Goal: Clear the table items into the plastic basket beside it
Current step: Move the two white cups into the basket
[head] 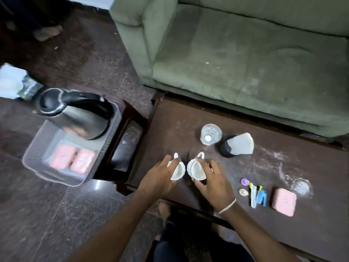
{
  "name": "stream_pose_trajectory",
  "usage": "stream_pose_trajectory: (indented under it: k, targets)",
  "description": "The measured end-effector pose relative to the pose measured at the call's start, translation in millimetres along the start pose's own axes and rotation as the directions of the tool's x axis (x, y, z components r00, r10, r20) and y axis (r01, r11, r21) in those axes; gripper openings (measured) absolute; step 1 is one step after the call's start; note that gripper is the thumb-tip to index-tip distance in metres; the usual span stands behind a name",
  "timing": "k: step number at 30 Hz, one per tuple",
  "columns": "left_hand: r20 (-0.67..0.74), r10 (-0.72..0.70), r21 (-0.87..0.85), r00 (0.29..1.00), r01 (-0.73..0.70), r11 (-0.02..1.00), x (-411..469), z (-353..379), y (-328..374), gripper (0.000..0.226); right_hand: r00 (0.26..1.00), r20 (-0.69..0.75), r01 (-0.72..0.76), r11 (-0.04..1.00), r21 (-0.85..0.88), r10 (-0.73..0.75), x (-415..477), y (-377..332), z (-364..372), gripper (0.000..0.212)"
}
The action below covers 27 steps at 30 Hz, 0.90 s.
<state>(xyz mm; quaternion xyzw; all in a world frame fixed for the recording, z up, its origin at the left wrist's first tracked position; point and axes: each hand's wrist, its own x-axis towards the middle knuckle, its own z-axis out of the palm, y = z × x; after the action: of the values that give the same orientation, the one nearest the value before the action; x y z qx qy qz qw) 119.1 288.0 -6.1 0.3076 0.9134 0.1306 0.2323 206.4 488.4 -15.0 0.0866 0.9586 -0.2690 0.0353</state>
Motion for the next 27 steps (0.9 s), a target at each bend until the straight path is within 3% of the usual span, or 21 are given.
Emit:
stream_pose_trajectory:
  k: [11, 18, 20, 24, 27]
  targets:
    - [-0.21, -0.173, 0.005, 0.962, 0.178, 0.984, -84, -124, -147, 0.071, 0.962, -0.036, 0.274, 0.949, 0.153, -0.272, 86, -176, 36, 0.072]
    - [-0.232, -0.292, 0.021, 0.928, 0.305, 0.952, -126, -167, -236, 0.075, 0.953, 0.01, 0.29, 0.918, 0.272, -0.304, 124, -267, 73, 0.07]
    - [-0.243, -0.331, 0.023, 0.912, 0.346, 0.938, -129, -174, -259, 0.075, 0.956, -0.01, 0.289, 0.928, 0.236, -0.295, 134, -285, 89, 0.071]
    - [-0.241, -0.395, -0.033, 0.886, 0.4, 0.916, -122, -181, -294, 0.075, 0.973, -0.063, 0.218, 0.974, -0.058, -0.222, 149, -311, 119, 0.069]
    - [-0.25, -0.438, -0.06, 0.864, 0.437, 0.897, -111, -181, -317, 0.074, 0.978, -0.11, 0.157, 0.973, -0.17, -0.177, 158, -319, 139, 0.065]
